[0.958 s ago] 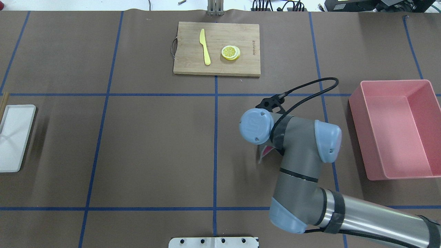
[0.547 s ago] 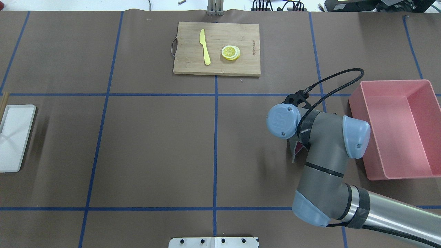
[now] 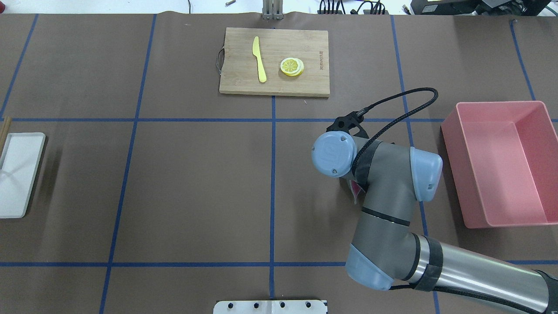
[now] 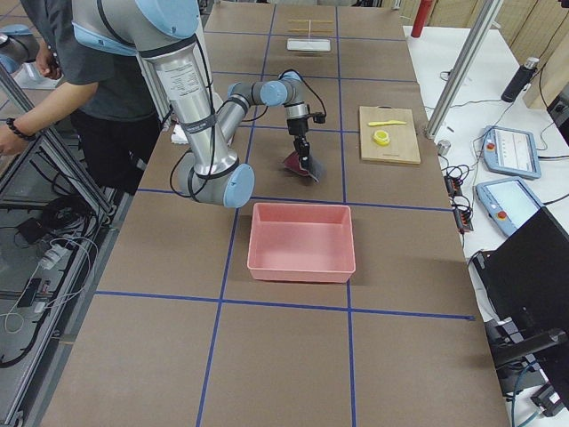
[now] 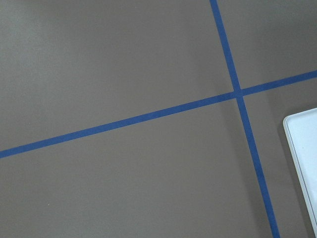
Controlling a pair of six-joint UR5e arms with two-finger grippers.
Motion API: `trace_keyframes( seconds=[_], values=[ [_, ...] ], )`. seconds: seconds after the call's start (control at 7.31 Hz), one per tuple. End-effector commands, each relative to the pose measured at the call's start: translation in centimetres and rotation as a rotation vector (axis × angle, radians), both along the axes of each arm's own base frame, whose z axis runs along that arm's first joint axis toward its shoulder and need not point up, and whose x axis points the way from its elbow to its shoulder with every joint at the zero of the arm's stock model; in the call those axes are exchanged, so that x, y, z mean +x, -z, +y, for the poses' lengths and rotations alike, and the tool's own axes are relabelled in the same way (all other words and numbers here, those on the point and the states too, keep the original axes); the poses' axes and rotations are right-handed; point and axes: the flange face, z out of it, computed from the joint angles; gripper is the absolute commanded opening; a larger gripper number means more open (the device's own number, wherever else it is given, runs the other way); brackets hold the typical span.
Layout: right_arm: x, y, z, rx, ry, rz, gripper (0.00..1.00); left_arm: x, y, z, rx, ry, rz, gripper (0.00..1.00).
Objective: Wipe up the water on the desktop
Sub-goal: 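Rub the towel back and forth across the table center with the right gripper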
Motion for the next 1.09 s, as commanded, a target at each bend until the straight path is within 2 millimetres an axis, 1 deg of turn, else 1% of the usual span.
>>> trace_keyframes(
  seconds=[0.0, 0.14, 0.27, 0.41, 0.55, 0.68, 0.82, 0.96],
  values=[
    [-6.3, 6.3, -0.9, 0.003, -0.113, -0.231, 0.0, -0.1, 0.0, -0.1, 0.0, 0.001, 0.0, 0.99],
    [-9.0, 10.8, -1.5, -0.02, -0.169, -0.34, 0.0, -0.1, 0.0, -0.1, 0.0, 0.001, 0.0, 0.99],
    [-9.8, 13.1, -1.3, -0.057, -0.19, -0.436, 0.0, -0.1, -0.1, 0.0, -0.003, 0.001, 0.0, 0.99],
    [-10.1, 13.7, -1.2, -0.071, -0.23, -0.493, 0.0, -0.1, 0.0, -0.1, 0.0, 0.001, 0.0, 0.99],
    [-10.3, 12.3, -0.6, -0.099, -0.215, -0.467, 0.0, -0.1, 0.0, -0.1, -0.001, 0.001, 0.0, 0.99],
    [-9.7, 9.4, 0.1, -0.149, -0.199, -0.39, 0.0, -0.1, 0.0, -0.1, 0.0, 0.001, 0.0, 0.99],
    [-8.1, 7.3, 0.0, -0.154, -0.175, -0.277, 0.0, -0.1, 0.1, -0.1, 0.002, 0.001, 0.0, 0.99],
    [-5.3, 5.1, -0.1, -0.157, -0.132, -0.179, 0.0, 0.0, 0.1, -0.1, 0.001, 0.001, 0.001, 0.99]
  ],
)
